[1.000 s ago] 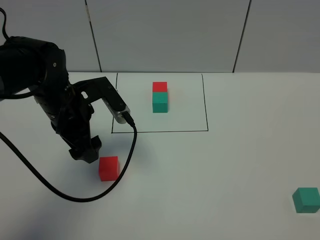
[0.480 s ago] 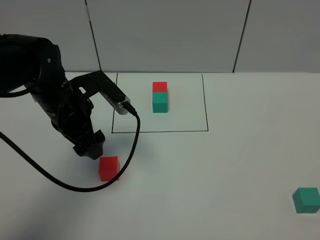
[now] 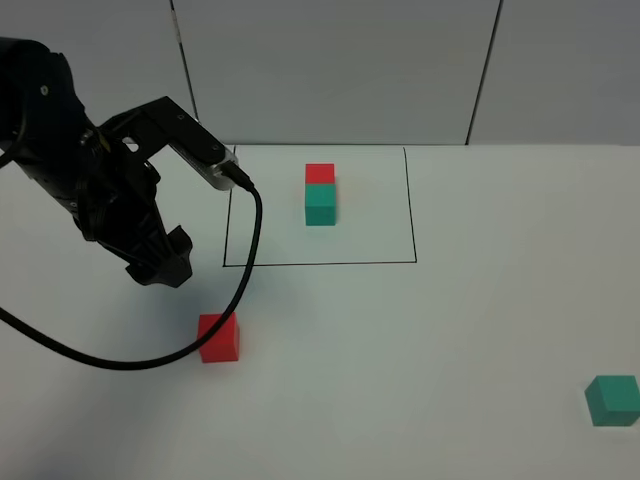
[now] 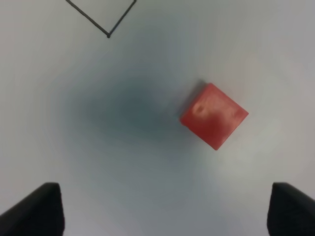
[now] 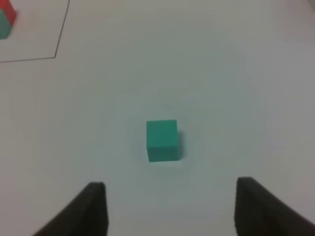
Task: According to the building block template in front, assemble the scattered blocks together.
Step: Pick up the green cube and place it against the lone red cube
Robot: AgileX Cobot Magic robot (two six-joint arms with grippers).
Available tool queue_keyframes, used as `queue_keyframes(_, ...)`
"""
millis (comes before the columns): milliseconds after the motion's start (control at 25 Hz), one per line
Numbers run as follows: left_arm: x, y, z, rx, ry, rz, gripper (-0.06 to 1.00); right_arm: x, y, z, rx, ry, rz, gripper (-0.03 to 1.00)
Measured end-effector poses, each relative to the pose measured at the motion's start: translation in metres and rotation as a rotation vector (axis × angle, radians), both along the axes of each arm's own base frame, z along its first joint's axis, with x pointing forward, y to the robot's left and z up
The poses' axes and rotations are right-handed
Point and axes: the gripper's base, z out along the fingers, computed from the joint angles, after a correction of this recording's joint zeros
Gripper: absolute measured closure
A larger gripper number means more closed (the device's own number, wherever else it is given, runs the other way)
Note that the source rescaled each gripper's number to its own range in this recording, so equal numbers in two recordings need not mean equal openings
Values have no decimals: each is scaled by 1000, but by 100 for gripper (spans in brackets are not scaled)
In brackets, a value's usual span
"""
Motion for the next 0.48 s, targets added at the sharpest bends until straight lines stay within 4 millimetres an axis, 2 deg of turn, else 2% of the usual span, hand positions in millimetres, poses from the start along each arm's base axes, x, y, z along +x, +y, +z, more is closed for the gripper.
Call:
queue_keyframes(320, -22, 7, 44, -42, -115, 12, 10, 0, 0, 0, 0, 0, 0, 58)
queue_keyframes(480, -29, 9, 52, -51, -141, 15, 10, 0, 0, 0, 0, 0, 0, 58)
